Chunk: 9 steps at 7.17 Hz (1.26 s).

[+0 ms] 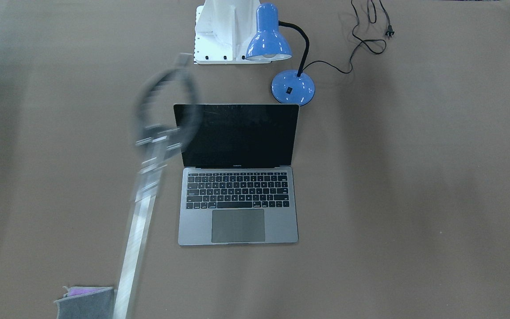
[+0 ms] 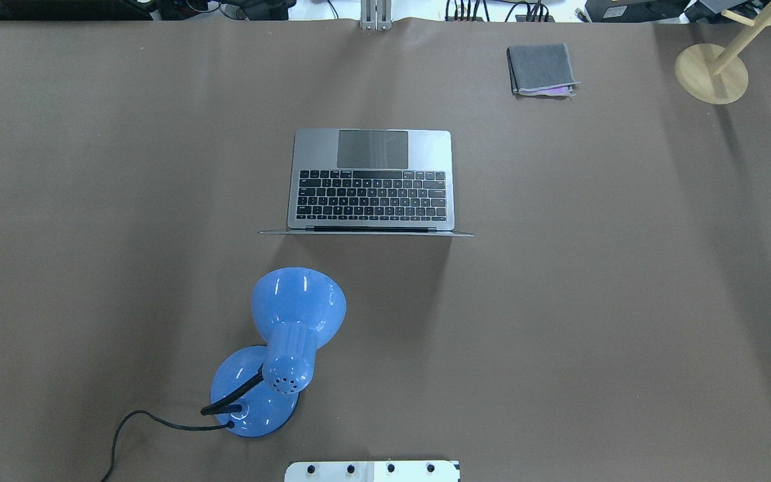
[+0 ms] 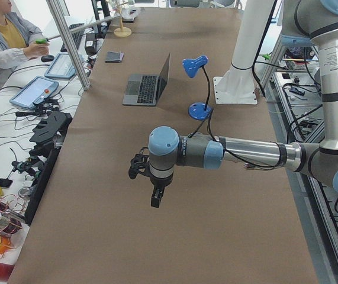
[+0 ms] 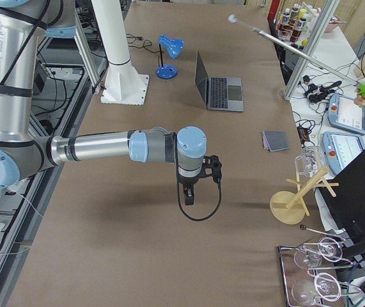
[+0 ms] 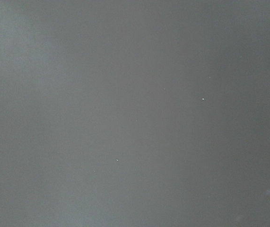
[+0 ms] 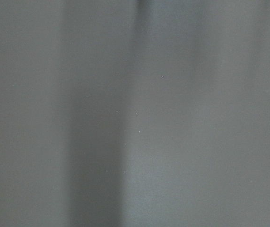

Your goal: Close laptop

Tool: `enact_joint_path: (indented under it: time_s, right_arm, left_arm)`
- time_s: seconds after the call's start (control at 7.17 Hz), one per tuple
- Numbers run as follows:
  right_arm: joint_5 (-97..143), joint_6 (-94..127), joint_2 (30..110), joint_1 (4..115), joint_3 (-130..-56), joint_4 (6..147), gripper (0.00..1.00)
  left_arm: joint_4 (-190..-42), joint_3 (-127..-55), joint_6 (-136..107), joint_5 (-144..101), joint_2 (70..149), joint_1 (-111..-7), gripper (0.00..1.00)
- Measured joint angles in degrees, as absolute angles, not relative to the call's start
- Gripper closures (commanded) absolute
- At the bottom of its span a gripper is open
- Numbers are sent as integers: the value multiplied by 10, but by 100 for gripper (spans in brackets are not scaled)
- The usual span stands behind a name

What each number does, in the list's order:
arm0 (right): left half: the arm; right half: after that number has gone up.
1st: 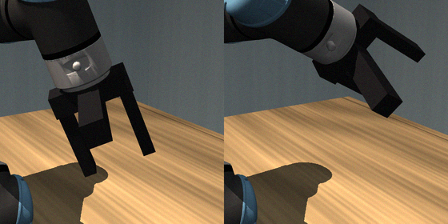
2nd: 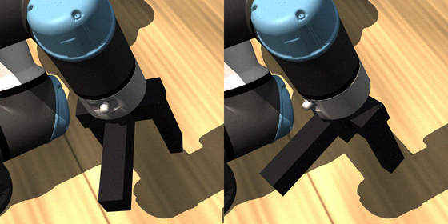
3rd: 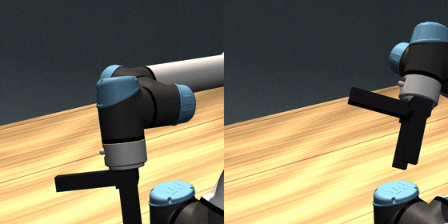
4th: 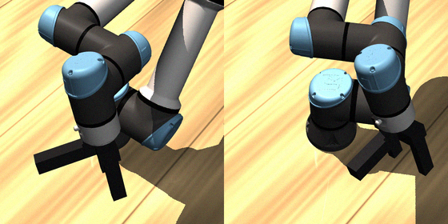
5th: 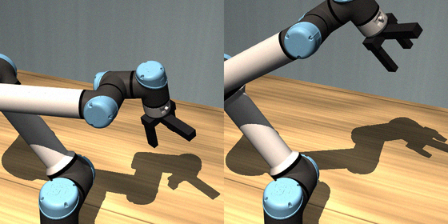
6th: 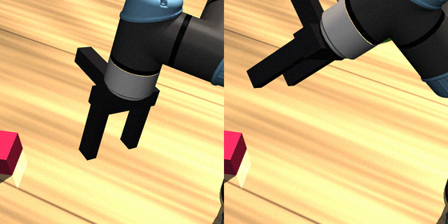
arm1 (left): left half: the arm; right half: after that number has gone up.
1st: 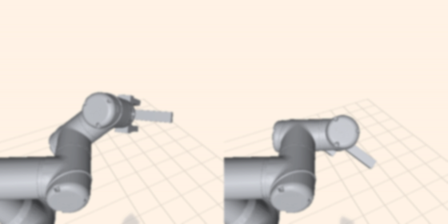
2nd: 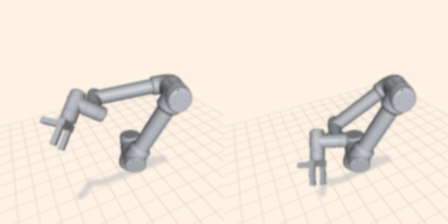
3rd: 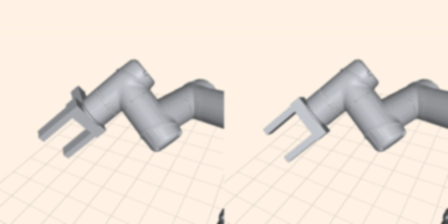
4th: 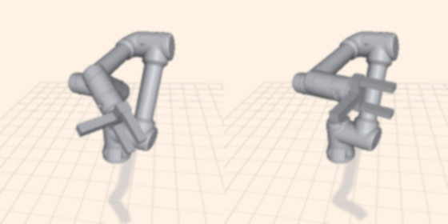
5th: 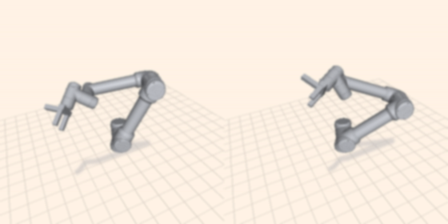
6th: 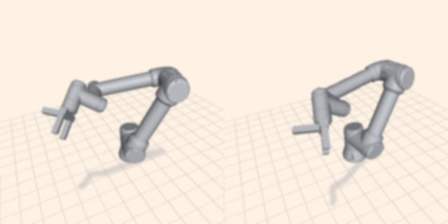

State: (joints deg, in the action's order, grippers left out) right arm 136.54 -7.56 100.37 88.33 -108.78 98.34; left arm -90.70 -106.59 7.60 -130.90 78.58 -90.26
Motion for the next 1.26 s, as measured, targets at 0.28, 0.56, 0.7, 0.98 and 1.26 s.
enact_joint_path:
  time_s: [0.28, 0.56, 0.7, 0.98, 1.26]
  right_arm:
    - [1366, -76, 1005, 883, -1088, 983, 0]
    - [1366, -75, 1006, 883, -1088, 983, 0]
    - [1366, -74, 1006, 883, -1088, 983, 0]
    - [1367, -73, 1006, 883, -1089, 983, 0]
    - [1372, -73, 1005, 882, -1088, 983, 0]
  left_arm:
    - [-907, -1065, 76, -1311, 786, -903, 2]
    - [-914, -1066, 77, -1313, 780, -903, 1]
    - [-925, -1066, 78, -1313, 771, -902, 1]
    - [-943, -1067, 62, -1315, 758, -901, 2]
    - [-947, -1065, 44, -1315, 756, -901, 2]
